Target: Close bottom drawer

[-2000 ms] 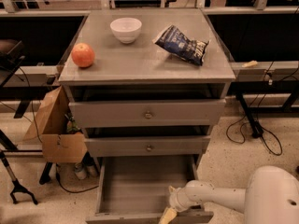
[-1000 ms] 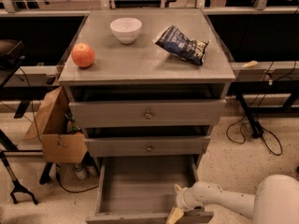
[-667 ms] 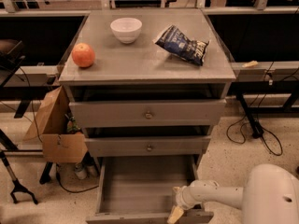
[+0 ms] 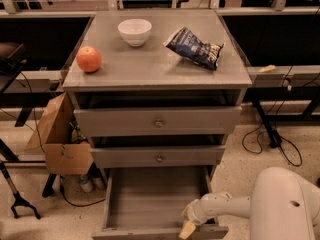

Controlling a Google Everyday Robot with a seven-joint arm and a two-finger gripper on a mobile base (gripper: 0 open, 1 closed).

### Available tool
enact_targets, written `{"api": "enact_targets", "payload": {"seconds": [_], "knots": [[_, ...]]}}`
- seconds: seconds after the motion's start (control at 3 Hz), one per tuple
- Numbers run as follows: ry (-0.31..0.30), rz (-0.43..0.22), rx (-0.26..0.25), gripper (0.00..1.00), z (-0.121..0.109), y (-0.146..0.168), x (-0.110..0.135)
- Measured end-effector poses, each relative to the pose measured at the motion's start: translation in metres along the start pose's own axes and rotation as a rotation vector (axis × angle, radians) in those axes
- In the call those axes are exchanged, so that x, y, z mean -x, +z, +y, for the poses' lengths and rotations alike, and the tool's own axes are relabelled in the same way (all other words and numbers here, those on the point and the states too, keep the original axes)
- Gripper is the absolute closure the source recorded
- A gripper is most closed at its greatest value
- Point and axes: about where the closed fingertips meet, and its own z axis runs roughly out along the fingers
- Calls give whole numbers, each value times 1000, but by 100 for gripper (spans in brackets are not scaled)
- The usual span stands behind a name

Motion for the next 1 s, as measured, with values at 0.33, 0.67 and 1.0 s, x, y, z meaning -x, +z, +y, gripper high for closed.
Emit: {"api": "enact_targets", "payload": {"seconds": [0.33, 0.67, 1.0], "knots": [[0, 0, 0, 88, 4, -3, -1], [0, 0, 0, 98, 11, -7, -2], [0, 0, 0, 75, 14, -9, -3]]}}
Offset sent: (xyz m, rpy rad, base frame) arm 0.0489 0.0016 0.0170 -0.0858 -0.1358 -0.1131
